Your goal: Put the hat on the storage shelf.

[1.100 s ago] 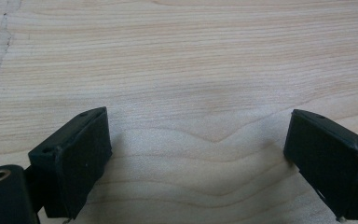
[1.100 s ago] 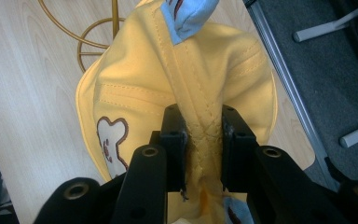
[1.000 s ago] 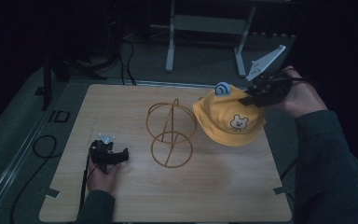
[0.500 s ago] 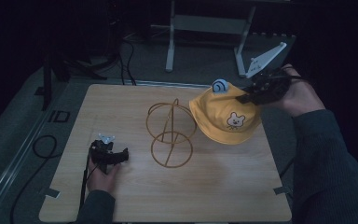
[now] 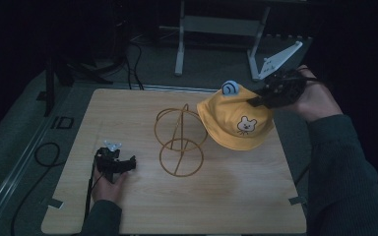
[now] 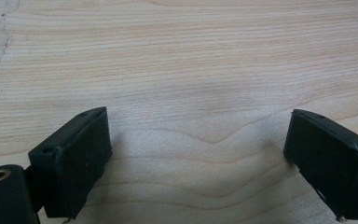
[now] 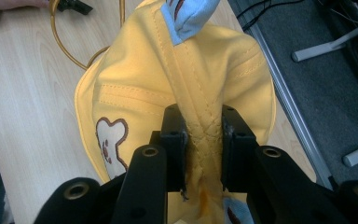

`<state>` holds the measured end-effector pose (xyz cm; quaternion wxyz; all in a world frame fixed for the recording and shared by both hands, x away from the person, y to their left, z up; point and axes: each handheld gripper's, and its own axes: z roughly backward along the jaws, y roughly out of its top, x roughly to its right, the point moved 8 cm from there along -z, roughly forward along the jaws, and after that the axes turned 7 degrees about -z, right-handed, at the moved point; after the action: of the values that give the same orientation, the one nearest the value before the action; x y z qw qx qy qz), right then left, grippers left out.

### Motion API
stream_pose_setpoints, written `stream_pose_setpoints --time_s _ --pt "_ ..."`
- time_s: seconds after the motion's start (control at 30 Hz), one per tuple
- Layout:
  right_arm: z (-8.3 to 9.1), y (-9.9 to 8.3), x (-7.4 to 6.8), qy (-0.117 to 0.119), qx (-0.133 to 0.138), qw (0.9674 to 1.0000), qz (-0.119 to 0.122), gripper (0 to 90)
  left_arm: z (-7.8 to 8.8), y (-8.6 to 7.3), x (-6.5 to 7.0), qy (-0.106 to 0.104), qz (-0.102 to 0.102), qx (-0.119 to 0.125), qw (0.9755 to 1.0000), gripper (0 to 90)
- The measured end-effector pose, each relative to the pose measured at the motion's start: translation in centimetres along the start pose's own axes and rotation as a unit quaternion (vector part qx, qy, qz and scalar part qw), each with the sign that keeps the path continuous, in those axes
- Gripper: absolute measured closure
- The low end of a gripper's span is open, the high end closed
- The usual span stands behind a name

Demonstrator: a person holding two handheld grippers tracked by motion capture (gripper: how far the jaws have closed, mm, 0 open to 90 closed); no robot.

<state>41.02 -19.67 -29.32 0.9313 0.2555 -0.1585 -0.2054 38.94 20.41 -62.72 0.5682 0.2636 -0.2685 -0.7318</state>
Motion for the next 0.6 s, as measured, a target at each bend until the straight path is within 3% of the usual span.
stream_pose_setpoints --time_s 0.6 --pt "0.0 2.1 -0.5 -0.005 0.009 0.9999 0.012 74.5 0.0 0.0 0.0 0.000 0.000 0.000 1.0000 7.2"
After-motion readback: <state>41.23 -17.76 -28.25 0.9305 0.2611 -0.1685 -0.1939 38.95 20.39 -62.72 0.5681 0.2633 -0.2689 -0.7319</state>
